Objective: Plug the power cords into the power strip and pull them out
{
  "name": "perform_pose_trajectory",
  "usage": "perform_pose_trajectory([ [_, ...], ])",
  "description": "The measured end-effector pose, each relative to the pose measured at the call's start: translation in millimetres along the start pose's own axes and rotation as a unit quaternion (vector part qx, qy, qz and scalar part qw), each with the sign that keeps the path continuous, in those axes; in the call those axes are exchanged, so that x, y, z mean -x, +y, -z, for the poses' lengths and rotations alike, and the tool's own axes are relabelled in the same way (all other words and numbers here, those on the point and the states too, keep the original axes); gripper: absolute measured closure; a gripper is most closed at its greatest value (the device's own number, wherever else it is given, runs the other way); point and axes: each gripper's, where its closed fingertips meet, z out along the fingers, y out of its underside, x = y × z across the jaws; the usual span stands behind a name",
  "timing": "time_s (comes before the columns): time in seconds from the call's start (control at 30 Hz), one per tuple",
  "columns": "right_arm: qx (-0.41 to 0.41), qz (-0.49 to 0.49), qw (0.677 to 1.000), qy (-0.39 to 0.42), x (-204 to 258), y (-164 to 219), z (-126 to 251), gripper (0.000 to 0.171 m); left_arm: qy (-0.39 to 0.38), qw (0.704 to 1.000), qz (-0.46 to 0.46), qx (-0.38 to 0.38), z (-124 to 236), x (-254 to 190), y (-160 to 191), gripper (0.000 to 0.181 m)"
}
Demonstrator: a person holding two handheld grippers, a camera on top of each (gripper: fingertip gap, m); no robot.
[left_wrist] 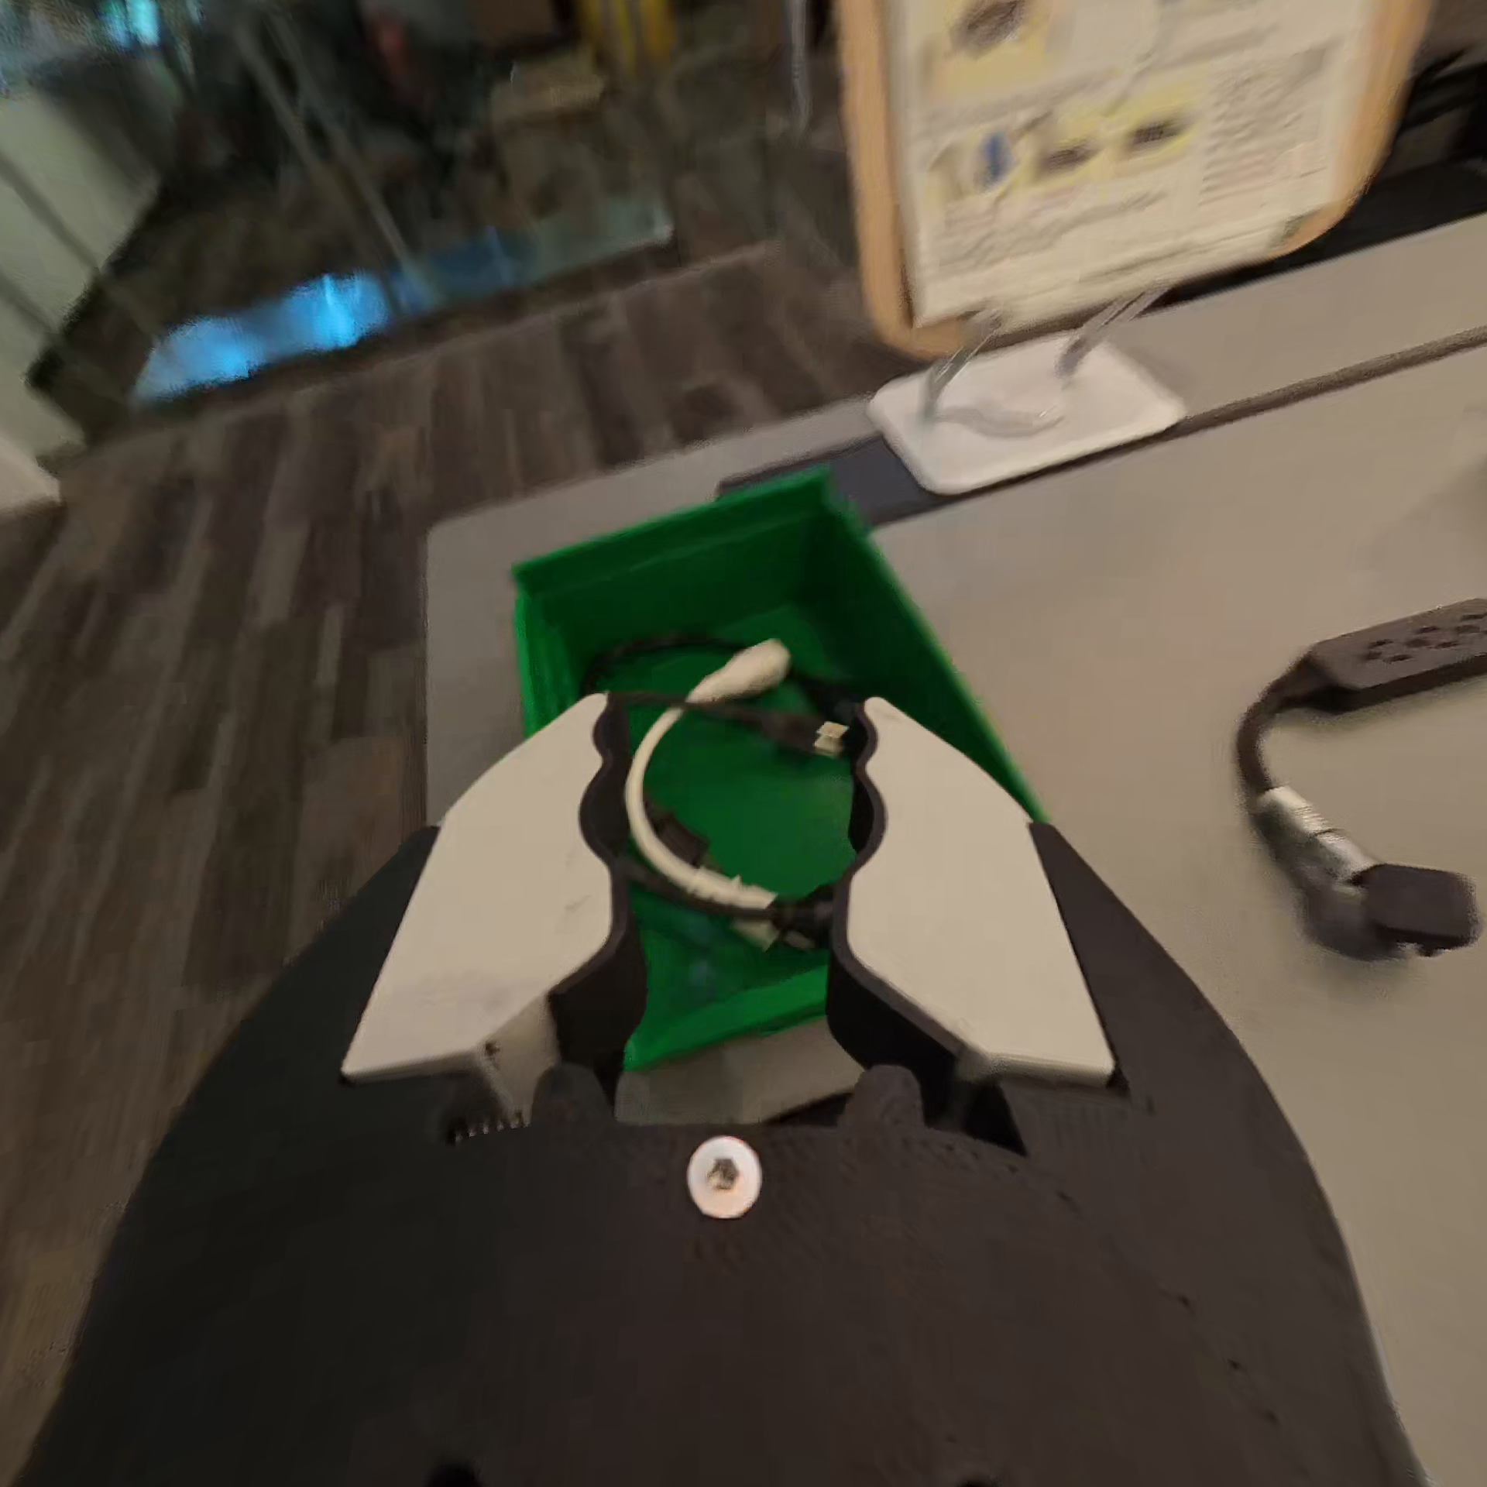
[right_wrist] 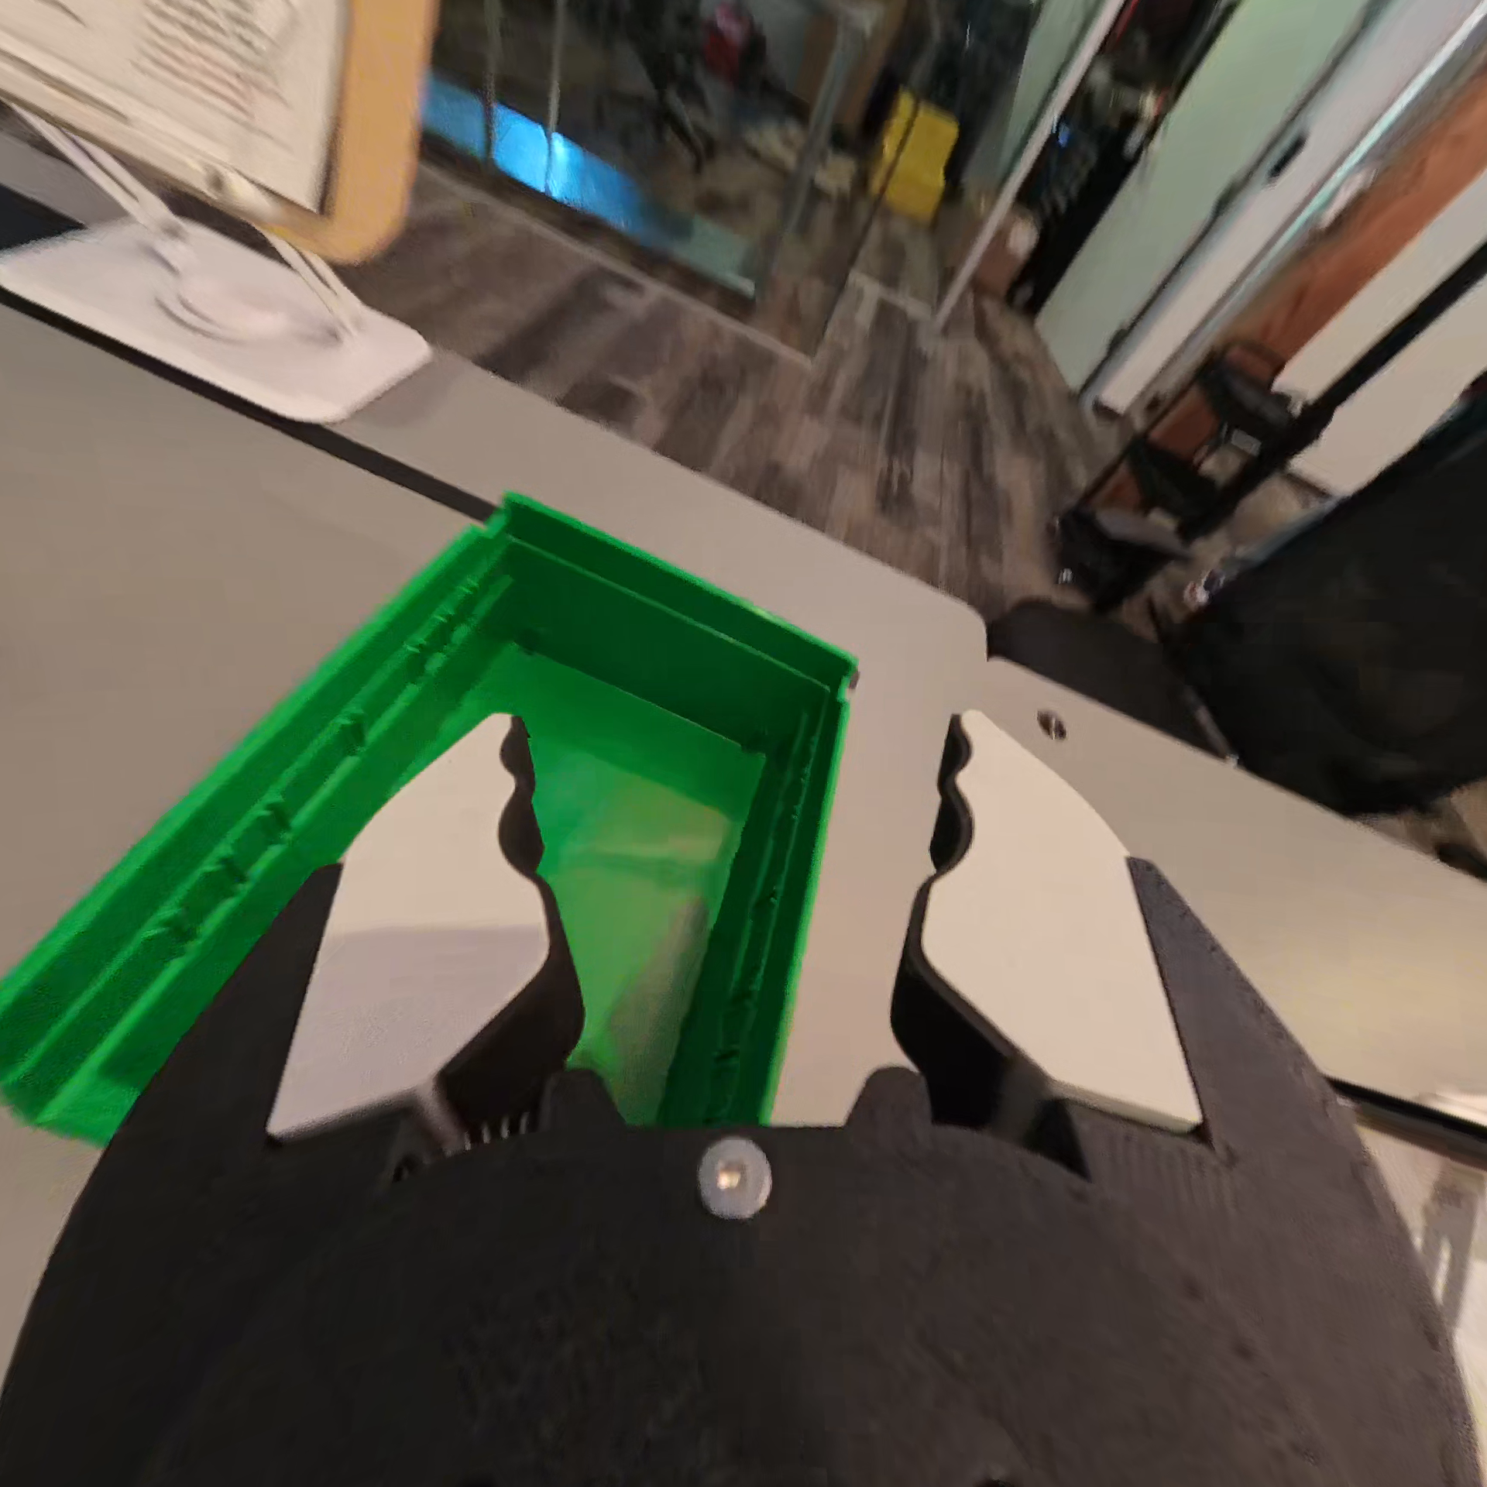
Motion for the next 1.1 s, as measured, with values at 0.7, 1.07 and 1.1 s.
perform_pose_trajectory([
  [0.7, 0.377, -0.217, 0.897, -0.073, -9.1, 164.2, -40.4, 0.165, 0.048, 0.964, 0.085, 0.247, -108.1, 68.6, 137.9, 0.157],
  [1.07, 0.353, -0.190, 0.915, -0.048, -15.2, 160.8, -45.5, 0.146, 0.058, 0.982, 0.107, 0.145, -100.2, 57.4, 107.9, 0.150],
  [1.1, 0.349, -0.182, 0.918, -0.039, -17.9, 158.2, -44.9, 0.140, 0.049, 0.988, 0.080, 0.119, -94.3, 57.3, 95.5, 0.151],
])
